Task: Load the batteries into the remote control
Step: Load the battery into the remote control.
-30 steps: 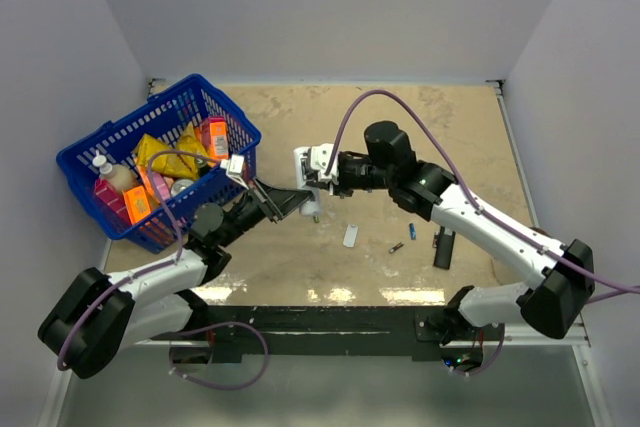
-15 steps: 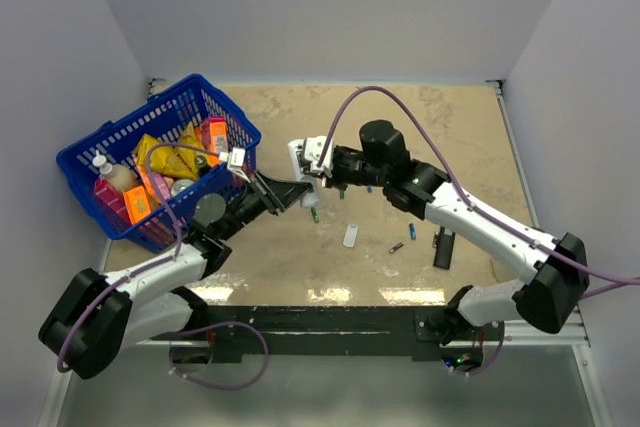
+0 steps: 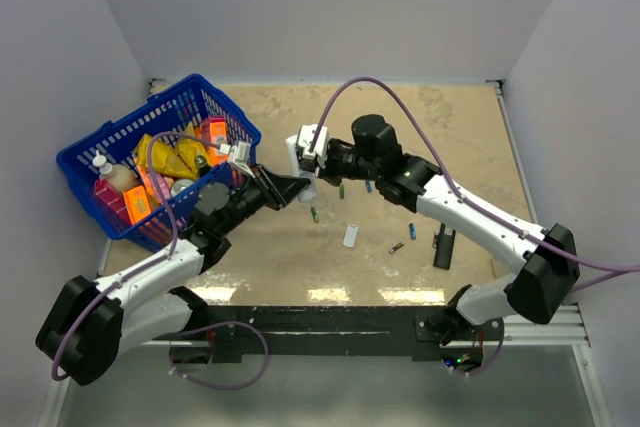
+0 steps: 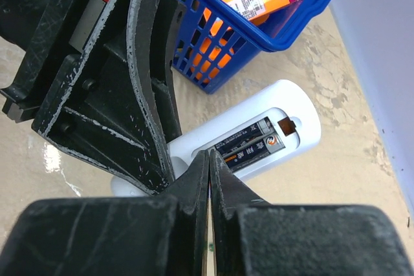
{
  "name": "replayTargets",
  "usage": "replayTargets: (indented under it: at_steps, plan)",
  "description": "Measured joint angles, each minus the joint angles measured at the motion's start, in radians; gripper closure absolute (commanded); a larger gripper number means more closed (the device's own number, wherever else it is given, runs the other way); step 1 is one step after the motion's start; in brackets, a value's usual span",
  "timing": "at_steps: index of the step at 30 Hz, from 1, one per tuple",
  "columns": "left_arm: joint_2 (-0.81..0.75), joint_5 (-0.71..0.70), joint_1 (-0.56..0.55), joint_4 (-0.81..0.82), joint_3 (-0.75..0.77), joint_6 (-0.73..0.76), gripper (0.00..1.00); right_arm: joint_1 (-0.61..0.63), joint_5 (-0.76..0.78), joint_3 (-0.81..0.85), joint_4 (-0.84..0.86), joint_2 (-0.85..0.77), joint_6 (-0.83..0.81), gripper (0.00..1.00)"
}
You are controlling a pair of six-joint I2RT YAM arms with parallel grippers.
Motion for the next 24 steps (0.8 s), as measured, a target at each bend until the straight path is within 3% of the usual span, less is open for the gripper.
replayTargets:
  at_steps: [5, 8, 11, 12, 18, 21, 22, 24]
  plan:
    - [-0.03, -0.008, -0.002, -0.051, 0.003, 0.043, 1.0, 0.004, 0.005, 0.003, -0.004, 0.001, 0.04, 0.98]
    - [-0.056, -0.021, -0.008, -0.087, 0.005, 0.08, 1.0, 0.005, 0.006, 0.01, -0.008, -0.002, 0.086, 0.92]
    - [-0.087, -0.032, -0.018, -0.126, 0.006, 0.119, 1.0, 0.007, 0.021, 0.01, -0.007, -0.016, 0.146, 0.69]
    - [-0.098, -0.034, -0.023, -0.14, 0.007, 0.134, 1.0, 0.008, 0.032, 0.01, -0.006, -0.025, 0.172, 0.53]
    - [-0.136, -0.07, -0.038, -0.198, 0.01, 0.208, 1.0, 0.013, 0.122, 0.01, -0.019, -0.141, 0.301, 0.36]
    - [-0.15, -0.101, -0.038, -0.223, 0.009, 0.235, 1.0, 0.013, 0.217, 0.01, -0.054, -0.203, 0.394, 0.07]
    - [-0.157, -0.113, -0.038, -0.23, 0.007, 0.244, 1.0, 0.012, 0.247, 0.008, -0.069, -0.219, 0.427, 0.02]
    - [-0.171, -0.134, -0.038, -0.245, 0.005, 0.259, 1.0, 0.01, 0.3, -0.007, -0.082, -0.247, 0.488, 0.02]
